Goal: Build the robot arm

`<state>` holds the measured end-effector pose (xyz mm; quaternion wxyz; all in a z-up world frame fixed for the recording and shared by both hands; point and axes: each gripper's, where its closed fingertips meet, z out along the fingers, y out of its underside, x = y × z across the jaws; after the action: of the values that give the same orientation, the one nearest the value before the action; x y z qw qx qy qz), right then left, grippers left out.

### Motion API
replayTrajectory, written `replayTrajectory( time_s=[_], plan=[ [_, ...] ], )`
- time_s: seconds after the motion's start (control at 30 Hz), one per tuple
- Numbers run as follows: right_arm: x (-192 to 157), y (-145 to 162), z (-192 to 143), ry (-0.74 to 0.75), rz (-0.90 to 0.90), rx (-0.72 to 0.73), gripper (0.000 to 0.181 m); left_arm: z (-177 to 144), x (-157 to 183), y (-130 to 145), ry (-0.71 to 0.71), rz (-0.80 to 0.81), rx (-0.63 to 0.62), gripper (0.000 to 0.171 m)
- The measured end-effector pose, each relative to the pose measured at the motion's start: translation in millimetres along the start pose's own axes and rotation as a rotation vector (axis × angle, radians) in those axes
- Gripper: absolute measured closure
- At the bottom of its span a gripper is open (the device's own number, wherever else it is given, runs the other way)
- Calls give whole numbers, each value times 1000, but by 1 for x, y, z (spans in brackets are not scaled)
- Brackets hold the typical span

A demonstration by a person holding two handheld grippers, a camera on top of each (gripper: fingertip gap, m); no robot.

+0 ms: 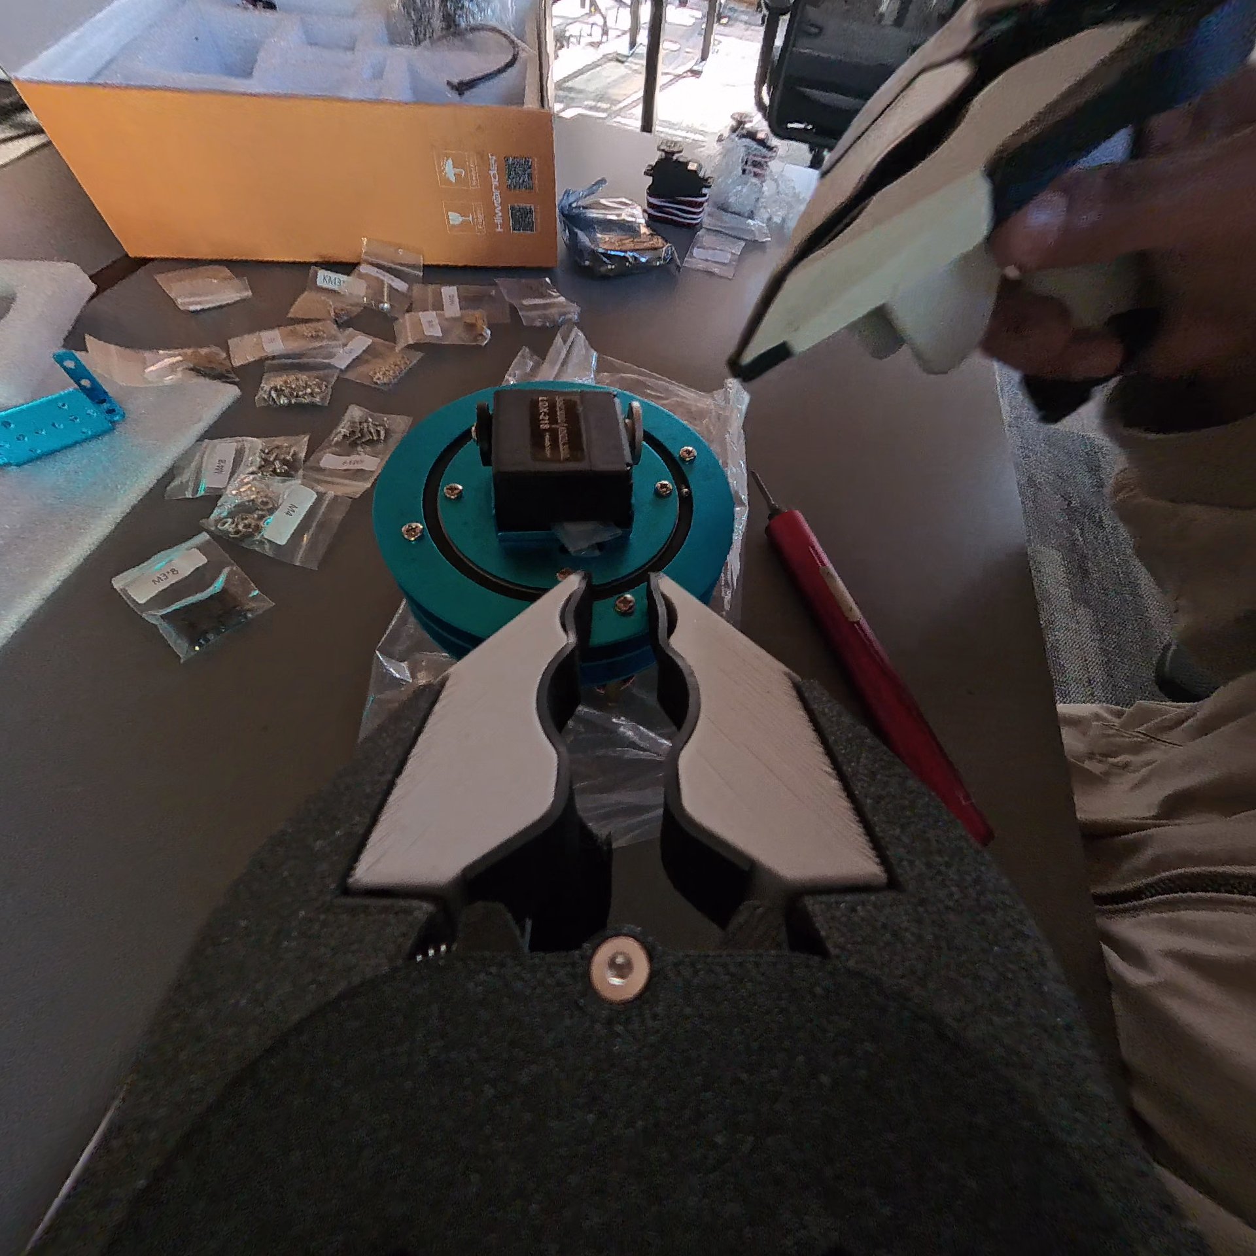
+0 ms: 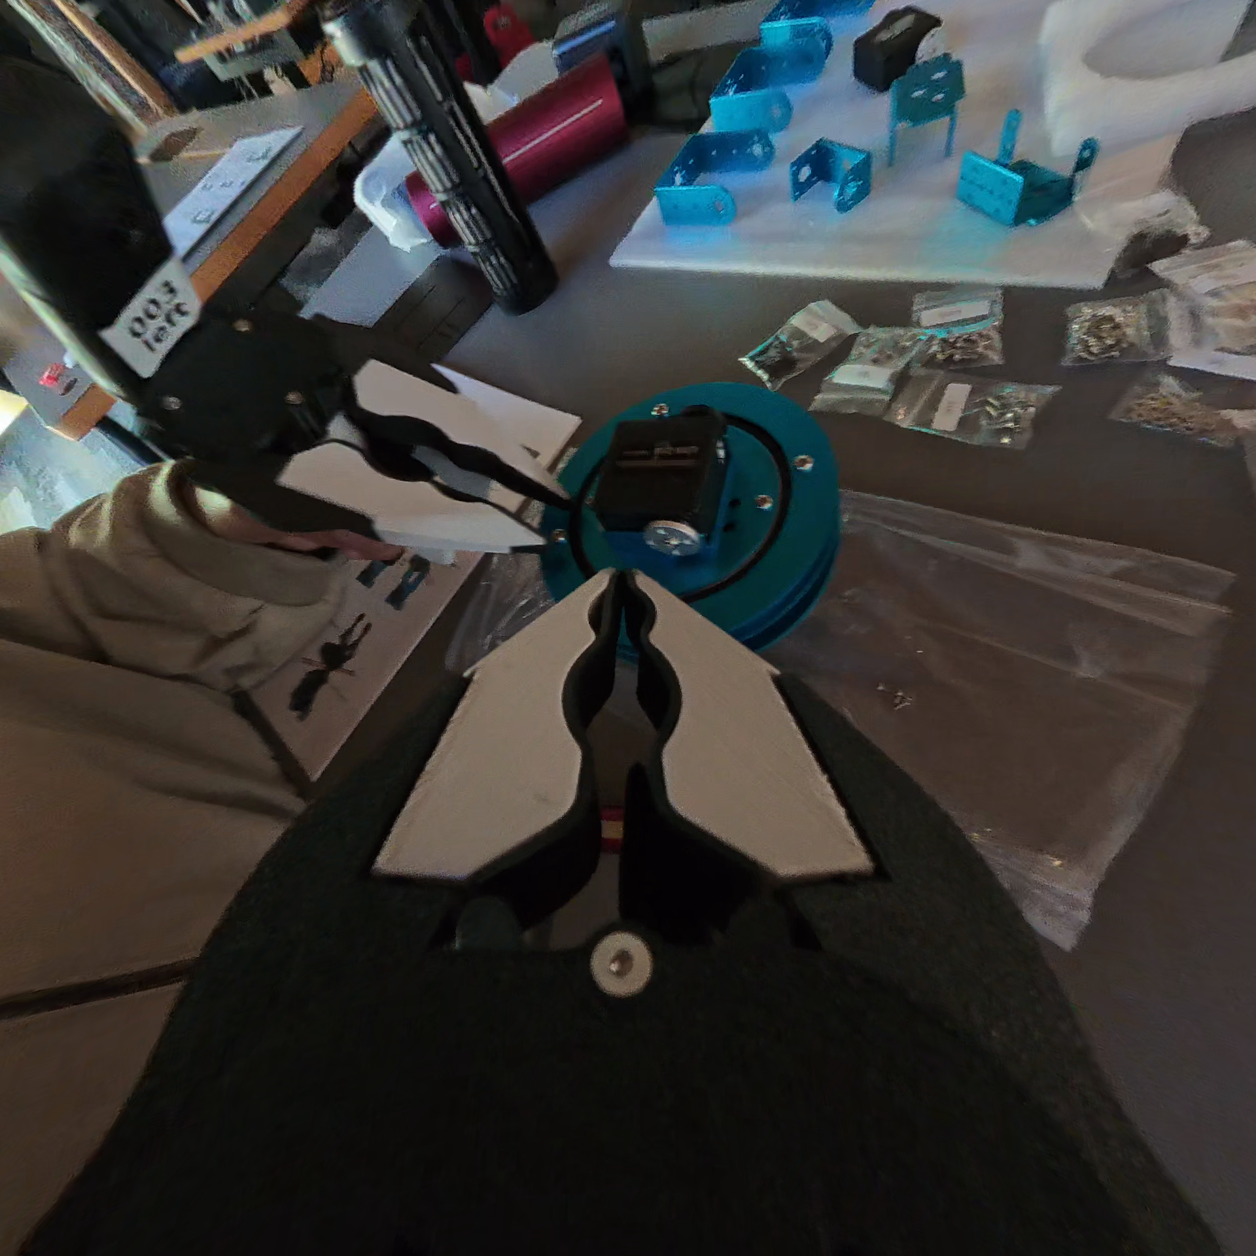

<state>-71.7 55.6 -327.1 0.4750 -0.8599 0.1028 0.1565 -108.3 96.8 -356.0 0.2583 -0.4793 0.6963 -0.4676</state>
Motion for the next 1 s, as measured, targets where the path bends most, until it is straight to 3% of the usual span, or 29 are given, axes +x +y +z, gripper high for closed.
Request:
replayTrajectory(
  time_s=[0.33, 0.5, 0.87, 1.0],
  plan=[
    [2, 14, 24, 282, -282, -124, 172, 2, -3, 5, -26, 12, -15, 157],
    [9, 22, 29, 278, -230, -153, 171, 2, -3, 6, -19, 3, -15, 158],
    [11, 24, 31, 433, -344, -200, 181, 2, -4, 5, -15, -6, -13, 157],
    [10, 24, 32, 381, -303, -177, 181, 2, -4, 5, -15, -8, -11, 157]
  ],
)
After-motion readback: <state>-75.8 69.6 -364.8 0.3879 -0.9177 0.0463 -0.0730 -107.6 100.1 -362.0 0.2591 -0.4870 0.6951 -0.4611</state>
